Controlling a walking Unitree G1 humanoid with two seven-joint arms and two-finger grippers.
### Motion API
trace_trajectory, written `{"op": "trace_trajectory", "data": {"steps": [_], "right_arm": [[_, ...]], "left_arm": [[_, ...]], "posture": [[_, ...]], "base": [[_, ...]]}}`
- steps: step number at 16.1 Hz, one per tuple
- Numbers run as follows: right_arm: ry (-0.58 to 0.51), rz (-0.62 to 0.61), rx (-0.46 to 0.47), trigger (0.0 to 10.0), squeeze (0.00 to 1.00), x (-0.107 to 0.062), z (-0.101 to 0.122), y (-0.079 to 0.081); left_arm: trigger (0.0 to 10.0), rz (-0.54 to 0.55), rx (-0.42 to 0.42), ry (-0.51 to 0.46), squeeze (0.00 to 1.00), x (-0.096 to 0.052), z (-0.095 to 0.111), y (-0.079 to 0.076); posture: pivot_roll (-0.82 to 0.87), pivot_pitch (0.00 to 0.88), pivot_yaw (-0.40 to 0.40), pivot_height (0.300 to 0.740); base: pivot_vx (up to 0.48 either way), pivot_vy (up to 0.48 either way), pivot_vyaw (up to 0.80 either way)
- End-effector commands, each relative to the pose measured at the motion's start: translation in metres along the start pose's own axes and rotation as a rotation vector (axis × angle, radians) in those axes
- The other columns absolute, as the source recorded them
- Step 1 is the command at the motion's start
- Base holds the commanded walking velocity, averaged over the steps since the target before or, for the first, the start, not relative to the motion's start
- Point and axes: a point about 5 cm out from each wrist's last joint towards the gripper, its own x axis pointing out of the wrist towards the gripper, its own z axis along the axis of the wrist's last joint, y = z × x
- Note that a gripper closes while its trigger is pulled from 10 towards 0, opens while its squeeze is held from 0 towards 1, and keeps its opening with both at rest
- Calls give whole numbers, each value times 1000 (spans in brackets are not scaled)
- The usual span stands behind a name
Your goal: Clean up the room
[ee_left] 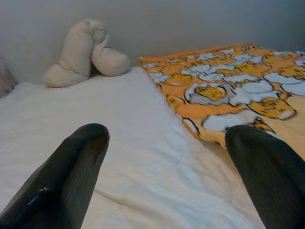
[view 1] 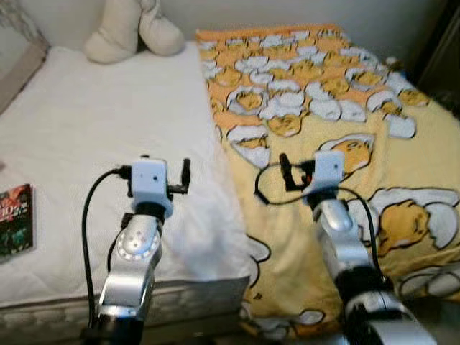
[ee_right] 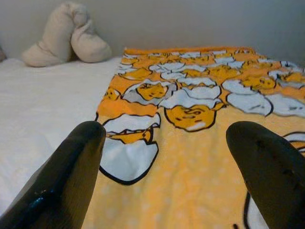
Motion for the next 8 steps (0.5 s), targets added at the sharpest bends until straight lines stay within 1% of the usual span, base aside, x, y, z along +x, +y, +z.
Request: {"op": "trace_trajectory", "data": {"steps": [1,3,4,5,6,7,8], "right_arm": [[23,-11,24,10000,0,9,3,1],[46,-18,21,10000,0,22,11,4],[66,-26,2,10000,0,27,13,5],[81,-40,11,10000,0,30,15,3],[74,-46,26,10000,0,31,17,2],[53,-41,24,10000,0,29,17,2],[35,-26,0,10000,0,24,13,2]], "left_arm": [[10000,-24,22,18,0,-6,0,0],[10000,-59,58,31,0,-18,2,5],[10000,-110,82,30,0,-25,5,5],[10000,-166,123,31,0,-32,6,2],[10000,-170,126,41,0,-35,5,1],[10000,-150,121,55,0,-35,3,2],[10000,-123,111,73,0,-33,0,3]], "posture": [[32,0,48,721],[90,0,55,721],[114,11,54,721],[136,21,48,721],[145,23,37,721],[142,18,29,721],[129,0,4,721]], "base": [[0,0,0],[0,0,0],[0,0,0],[0,0,0],[0,0,0],[0,0,0],[0,0,0]]}}
